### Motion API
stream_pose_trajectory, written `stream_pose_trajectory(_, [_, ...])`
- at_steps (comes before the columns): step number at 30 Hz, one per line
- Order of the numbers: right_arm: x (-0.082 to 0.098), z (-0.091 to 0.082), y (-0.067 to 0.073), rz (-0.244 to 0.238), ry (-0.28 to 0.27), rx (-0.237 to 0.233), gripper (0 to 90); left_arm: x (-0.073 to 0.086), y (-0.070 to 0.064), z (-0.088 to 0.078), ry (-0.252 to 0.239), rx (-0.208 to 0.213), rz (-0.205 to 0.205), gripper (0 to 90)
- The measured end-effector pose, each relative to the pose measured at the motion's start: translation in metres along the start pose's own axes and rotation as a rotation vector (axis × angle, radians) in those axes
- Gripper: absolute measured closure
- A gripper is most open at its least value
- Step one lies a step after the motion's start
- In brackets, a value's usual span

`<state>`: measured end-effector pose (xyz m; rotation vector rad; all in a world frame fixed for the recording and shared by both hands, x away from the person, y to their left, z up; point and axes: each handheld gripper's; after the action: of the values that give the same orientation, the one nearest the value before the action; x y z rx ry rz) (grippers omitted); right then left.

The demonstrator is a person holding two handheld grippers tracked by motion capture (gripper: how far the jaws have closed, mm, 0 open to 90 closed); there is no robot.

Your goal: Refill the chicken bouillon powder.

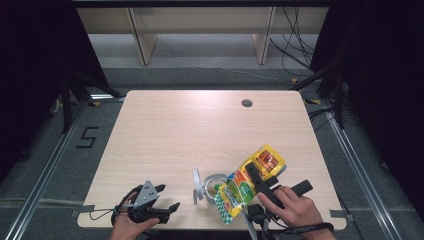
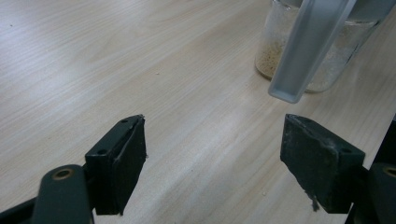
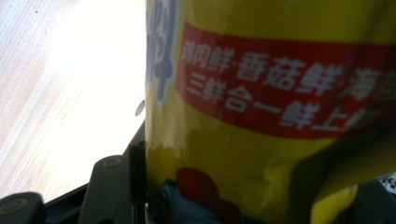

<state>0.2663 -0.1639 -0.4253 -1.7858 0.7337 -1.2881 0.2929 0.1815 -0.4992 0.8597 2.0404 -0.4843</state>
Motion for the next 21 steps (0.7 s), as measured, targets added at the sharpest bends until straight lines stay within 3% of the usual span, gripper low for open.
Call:
stream_pose_trajectory(9, [0.0006, -0.0008, 0.0026, 0.017, 0.013, -0.005, 43.6, 0.0000, 0.0010, -0.0012, 0.008, 0.001, 0.010, 22.4])
stream_pose_trajectory(10, [0.0012, -0.0004, 0.0013, -0.003, 0.006, -0.003, 43.6, 0.0000, -0.0001, -0.0004, -0.006, 0.000, -0.002, 22.4])
stream_pose_trajectory(11, [0.0005, -0.0010, 0.0029, 0.020, 0.009, -0.005, 43.6, -0.0001, 0.0000, -0.0004, -0.005, 0.000, -0.001, 22.4])
stream_pose_trajectory(12, [0.0005, -0.0004, 0.0020, -0.003, 0.001, -0.003, 43.6, 0.0000, -0.0002, -0.0002, -0.004, 0.000, -0.001, 22.4])
stream_pose_trajectory(17, [-0.0005, -0.0001, 0.0014, -0.002, -0.006, -0.003, 43.7, 0.0002, -0.0003, -0.0004, -0.008, -0.005, -0.003, 22.4])
stream_pose_trajectory(19, [0.0000, -0.0004, 0.0011, 0.001, -0.004, -0.004, 43.7, 0.0002, 0.0015, -0.0014, 0.019, -0.010, 0.016, 22.4])
stream_pose_trajectory(21, [0.0006, -0.0005, 0.0007, -0.003, -0.004, 0.000, 43.7, 0.0000, 0.0009, -0.0012, 0.005, -0.003, 0.012, 22.4])
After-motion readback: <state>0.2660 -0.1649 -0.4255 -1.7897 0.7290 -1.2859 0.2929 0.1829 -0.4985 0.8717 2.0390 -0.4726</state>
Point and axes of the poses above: each handheld gripper's, and its own axes: z roughly forward along the jaws, x roughly out of its underside, y roughly to its left, and after that the axes turned 2 degrees about -z, right-handed
